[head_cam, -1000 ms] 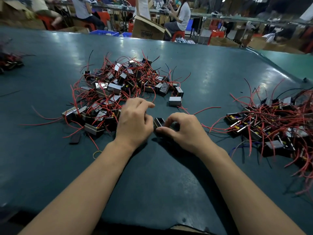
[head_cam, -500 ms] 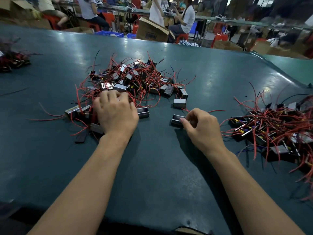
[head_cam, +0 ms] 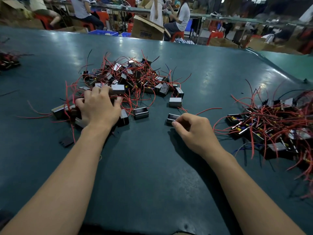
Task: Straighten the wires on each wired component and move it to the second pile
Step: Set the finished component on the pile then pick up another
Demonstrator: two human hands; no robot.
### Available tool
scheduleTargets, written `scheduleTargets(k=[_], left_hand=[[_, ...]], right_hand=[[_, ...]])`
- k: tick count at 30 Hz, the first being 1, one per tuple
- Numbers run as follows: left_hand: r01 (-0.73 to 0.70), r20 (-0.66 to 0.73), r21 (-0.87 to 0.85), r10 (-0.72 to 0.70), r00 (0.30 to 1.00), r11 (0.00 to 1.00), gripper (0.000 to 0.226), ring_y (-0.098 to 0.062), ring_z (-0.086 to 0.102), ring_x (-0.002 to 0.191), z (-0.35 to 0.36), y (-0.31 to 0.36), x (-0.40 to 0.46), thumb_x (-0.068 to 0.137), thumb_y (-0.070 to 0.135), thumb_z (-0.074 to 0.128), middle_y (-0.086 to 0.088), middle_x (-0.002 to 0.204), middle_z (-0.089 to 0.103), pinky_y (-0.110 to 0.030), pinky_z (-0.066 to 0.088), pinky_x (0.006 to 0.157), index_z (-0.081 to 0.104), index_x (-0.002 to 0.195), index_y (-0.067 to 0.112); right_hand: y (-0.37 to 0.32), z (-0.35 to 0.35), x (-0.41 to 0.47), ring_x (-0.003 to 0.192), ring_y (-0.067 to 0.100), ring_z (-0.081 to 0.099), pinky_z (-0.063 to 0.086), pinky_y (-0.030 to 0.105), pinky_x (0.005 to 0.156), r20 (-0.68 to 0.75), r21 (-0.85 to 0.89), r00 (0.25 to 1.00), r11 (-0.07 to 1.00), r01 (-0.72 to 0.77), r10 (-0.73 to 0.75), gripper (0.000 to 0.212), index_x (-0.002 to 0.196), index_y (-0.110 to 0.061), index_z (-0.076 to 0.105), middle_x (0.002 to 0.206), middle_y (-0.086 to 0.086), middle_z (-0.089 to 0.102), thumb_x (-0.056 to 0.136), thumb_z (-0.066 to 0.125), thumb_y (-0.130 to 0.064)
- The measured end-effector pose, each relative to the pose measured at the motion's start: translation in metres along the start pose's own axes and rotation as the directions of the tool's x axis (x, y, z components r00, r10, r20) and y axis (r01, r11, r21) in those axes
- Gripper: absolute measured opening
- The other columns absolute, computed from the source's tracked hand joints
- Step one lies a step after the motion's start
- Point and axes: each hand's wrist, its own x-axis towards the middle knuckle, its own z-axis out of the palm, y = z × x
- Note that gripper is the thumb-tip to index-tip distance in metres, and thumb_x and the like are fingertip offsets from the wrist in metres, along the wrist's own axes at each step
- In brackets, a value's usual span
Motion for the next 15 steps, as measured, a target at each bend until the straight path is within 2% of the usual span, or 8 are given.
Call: scheduleTargets(k=[3, 5, 8, 10, 11, 13, 14, 15], left_hand=[[-0.038, -0.174, -0.127, 0.016, 0.985, 0.991, 0.037, -0.032, 0.047, 0.111, -0.007, 0.003, -0.008, 0.088, 0.04, 0.065, -0.008, 0.112, 0.066, -0.044, 0.032, 0.091, 0.063, 0.12, 0.022], [-0.146, -0.309, -0.243, 0.066, 0.949, 0.959, 0.039, -0.033, 0.052, 0.103, -0.015, 0.008, -0.014, 0.087, 0.034, 0.069, -0.01, 0.105, 0.068, -0.041, 0.035, 0.085, 0.063, 0.121, 0.017], [-0.393, -0.423, -0.404, 0.212, 0.881, 0.826, 0.038, -0.031, 0.059, 0.094, -0.025, 0.021, -0.024, 0.087, 0.024, 0.07, -0.013, 0.103, 0.068, -0.037, 0.045, 0.08, 0.062, 0.12, 0.008], [-0.525, -0.428, -0.495, 0.331, 0.841, 0.693, 0.036, -0.025, 0.064, 0.095, -0.029, 0.033, -0.035, 0.086, 0.016, 0.071, -0.011, 0.106, 0.068, -0.037, 0.052, 0.085, 0.062, 0.119, 0.004], [-0.564, -0.41, -0.549, 0.39, 0.825, 0.616, 0.036, -0.021, 0.065, 0.095, -0.029, 0.04, -0.042, 0.085, 0.012, 0.072, -0.009, 0.107, 0.068, -0.037, 0.054, 0.086, 0.062, 0.118, 0.003], [-0.551, -0.321, -0.682, 0.48, 0.816, 0.481, 0.038, -0.015, 0.068, 0.099, -0.029, 0.053, -0.054, 0.081, 0.005, 0.076, -0.006, 0.11, 0.069, -0.037, 0.056, 0.089, 0.06, 0.115, 0.002], [-0.525, -0.274, -0.729, 0.515, 0.812, 0.439, 0.039, -0.014, 0.068, 0.102, -0.028, 0.058, -0.058, 0.08, 0.003, 0.077, -0.006, 0.112, 0.069, -0.036, 0.056, 0.09, 0.059, 0.114, 0.001], [-0.504, -0.233, -0.756, 0.548, 0.803, 0.418, 0.04, -0.014, 0.068, 0.103, -0.026, 0.061, -0.061, 0.078, 0.003, 0.079, -0.007, 0.112, 0.069, -0.037, 0.056, 0.091, 0.058, 0.112, 0.0]], right_hand=[[0.001, 0.002, 0.003, 0.067, 0.017, 0.058, 0.052, 0.037, 0.071, 0.002, 0.002, 1.0, 1.0, -0.016, 0.016, 0.01, 0.083, -0.022, 0.069, 0.069, -0.01, 0.063, 0.089, 0.067, -0.029], [0.002, 0.001, 0.005, 0.066, 0.017, 0.06, 0.052, 0.036, 0.071, -0.012, 0.022, 1.0, 0.999, -0.027, 0.028, 0.009, 0.082, -0.023, 0.069, 0.069, -0.01, 0.063, 0.089, 0.067, -0.03], [0.0, 0.003, 0.006, 0.062, 0.01, 0.059, 0.049, 0.028, 0.066, -0.043, 0.051, 0.999, 0.998, -0.023, 0.026, 0.01, 0.08, -0.026, 0.067, 0.066, -0.012, 0.062, 0.089, 0.068, -0.029], [-0.005, 0.004, 0.007, 0.054, 0.006, 0.054, 0.045, 0.022, 0.057, -0.044, 0.231, 0.994, 0.969, -0.085, 0.097, 0.017, 0.077, -0.023, 0.064, 0.062, -0.01, 0.062, 0.091, 0.065, -0.032], [-0.009, 0.004, 0.008, 0.051, 0.008, 0.053, 0.044, 0.022, 0.051, -0.006, 0.406, 0.986, 0.902, -0.15, 0.167, 0.022, 0.078, -0.019, 0.065, 0.061, -0.007, 0.062, 0.093, 0.063, -0.035], [-0.017, 0.002, 0.01, 0.047, 0.013, 0.053, 0.043, 0.022, 0.04, 0.168, 0.707, 0.95, 0.639, -0.302, 0.263, 0.034, 0.088, -0.01, 0.066, 0.063, 0.001, 0.064, 0.091, 0.059, -0.044], [-0.02, 0.0, 0.01, 0.047, 0.014, 0.056, 0.045, 0.023, 0.038, 0.255, 0.776, 0.931, 0.518, -0.359, 0.262, 0.041, 0.095, -0.009, 0.065, 0.066, 0.002, 0.065, 0.087, 0.058, -0.048], [-0.021, -0.002, 0.01, 0.049, 0.014, 0.059, 0.047, 0.023, 0.039, 0.314, 0.805, 0.917, 0.443, -0.395, 0.246, 0.042, 0.1, -0.01, 0.064, 0.069, 0.002, 0.067, 0.085, 0.058, -0.048]])
